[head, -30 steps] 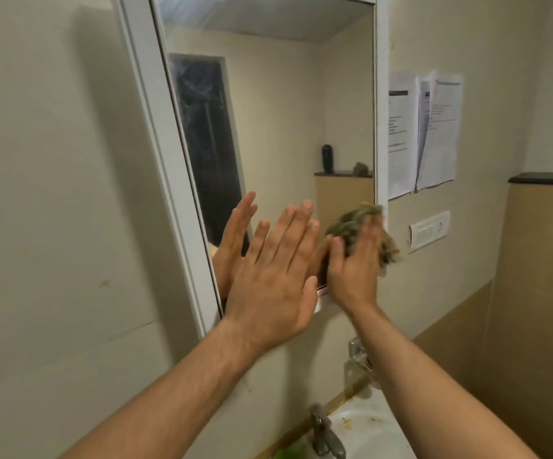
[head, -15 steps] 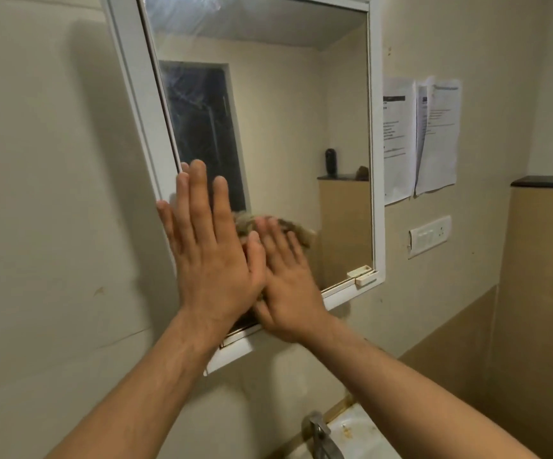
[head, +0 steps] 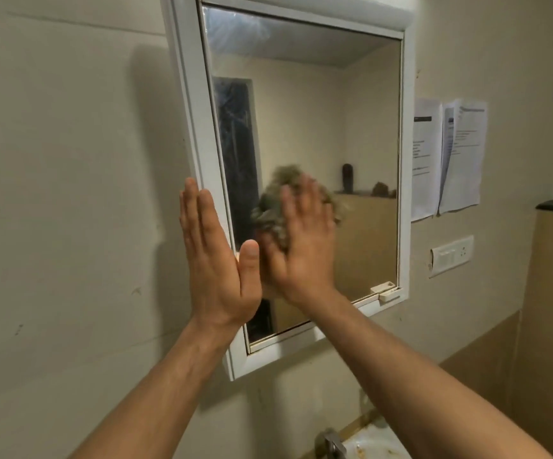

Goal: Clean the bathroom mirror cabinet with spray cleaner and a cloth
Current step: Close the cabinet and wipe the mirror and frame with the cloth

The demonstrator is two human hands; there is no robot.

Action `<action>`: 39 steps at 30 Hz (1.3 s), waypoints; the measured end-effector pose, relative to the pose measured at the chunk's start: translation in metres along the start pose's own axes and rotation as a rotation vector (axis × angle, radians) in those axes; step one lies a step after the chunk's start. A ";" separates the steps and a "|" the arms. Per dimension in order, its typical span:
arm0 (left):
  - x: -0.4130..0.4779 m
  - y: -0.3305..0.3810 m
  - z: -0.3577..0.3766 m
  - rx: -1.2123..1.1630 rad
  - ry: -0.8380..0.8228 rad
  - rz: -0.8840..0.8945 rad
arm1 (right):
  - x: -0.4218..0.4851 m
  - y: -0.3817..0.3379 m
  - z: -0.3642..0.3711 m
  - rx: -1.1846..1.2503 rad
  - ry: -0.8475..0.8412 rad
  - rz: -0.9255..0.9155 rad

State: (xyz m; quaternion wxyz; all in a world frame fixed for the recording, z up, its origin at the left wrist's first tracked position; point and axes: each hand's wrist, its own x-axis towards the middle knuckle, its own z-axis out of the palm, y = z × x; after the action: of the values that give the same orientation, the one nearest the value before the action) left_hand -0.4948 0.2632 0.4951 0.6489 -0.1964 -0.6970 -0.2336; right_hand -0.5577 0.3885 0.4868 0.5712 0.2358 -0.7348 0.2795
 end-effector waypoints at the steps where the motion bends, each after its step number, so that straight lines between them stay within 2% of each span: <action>1: 0.001 -0.002 -0.001 -0.047 0.016 0.006 | -0.009 -0.014 0.005 0.007 -0.075 -0.261; 3: 0.001 -0.003 -0.003 -0.092 0.020 0.001 | -0.008 -0.012 0.000 0.022 -0.160 -0.584; 4: 0.001 -0.004 -0.003 -0.093 0.009 0.005 | 0.001 0.000 -0.006 0.017 -0.163 -0.623; 5: 0.001 -0.005 -0.004 -0.090 -0.004 0.011 | 0.011 0.011 -0.012 -0.004 -0.141 -0.549; 6: 0.002 -0.006 -0.005 -0.084 -0.014 0.017 | 0.023 0.022 -0.017 -0.006 -0.089 -0.348; 9: 0.004 -0.003 -0.002 -0.102 -0.022 -0.012 | 0.075 0.031 -0.027 0.096 0.161 0.611; 10: 0.004 -0.002 -0.001 -0.125 -0.017 -0.024 | 0.090 0.024 -0.026 0.110 0.188 0.798; 11: 0.004 -0.001 0.000 -0.152 -0.013 -0.027 | 0.099 0.014 -0.025 0.091 0.182 0.859; 12: 0.002 -0.001 0.000 -0.178 -0.011 -0.024 | 0.103 0.003 -0.021 0.067 0.170 0.799; 13: 0.001 -0.002 0.000 -0.199 -0.007 -0.015 | 0.102 -0.010 -0.019 0.049 0.159 0.644; 16: -0.001 -0.007 0.000 -0.271 0.026 0.013 | 0.074 -0.039 -0.010 -0.005 0.051 -0.013; 17: -0.003 -0.008 -0.001 -0.289 0.044 -0.003 | 0.063 -0.041 -0.006 -0.004 0.004 -0.158; 19: -0.009 -0.004 -0.001 -0.330 0.057 -0.056 | 0.034 -0.037 -0.001 0.005 -0.057 -0.253; 23: -0.034 0.008 -0.005 -0.338 -0.005 -0.136 | -0.060 -0.037 0.007 0.060 -0.121 -0.141; 27: -0.056 0.014 -0.010 -0.268 -0.079 -0.235 | -0.150 -0.054 0.009 0.229 -0.191 0.037; 30: -0.068 0.014 -0.013 -0.241 -0.120 -0.277 | -0.175 -0.066 0.003 0.322 -0.248 0.158; 34: -0.089 0.022 -0.026 -0.227 -0.183 -0.361 | -0.182 -0.085 -0.017 0.457 -0.235 0.272; 36: -0.103 0.022 -0.036 -0.209 -0.213 -0.426 | -0.190 -0.095 -0.025 0.532 -0.197 0.426; 39: -0.137 0.011 -0.054 -0.217 -0.212 -0.631 | -0.219 -0.111 -0.037 0.608 -0.091 0.805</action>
State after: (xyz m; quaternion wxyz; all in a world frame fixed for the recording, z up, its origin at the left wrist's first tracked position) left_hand -0.4337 0.2450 0.3621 0.4442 -0.0619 -0.7579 -0.4738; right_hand -0.4060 0.3384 0.2970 0.2910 0.1015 -0.6770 0.6683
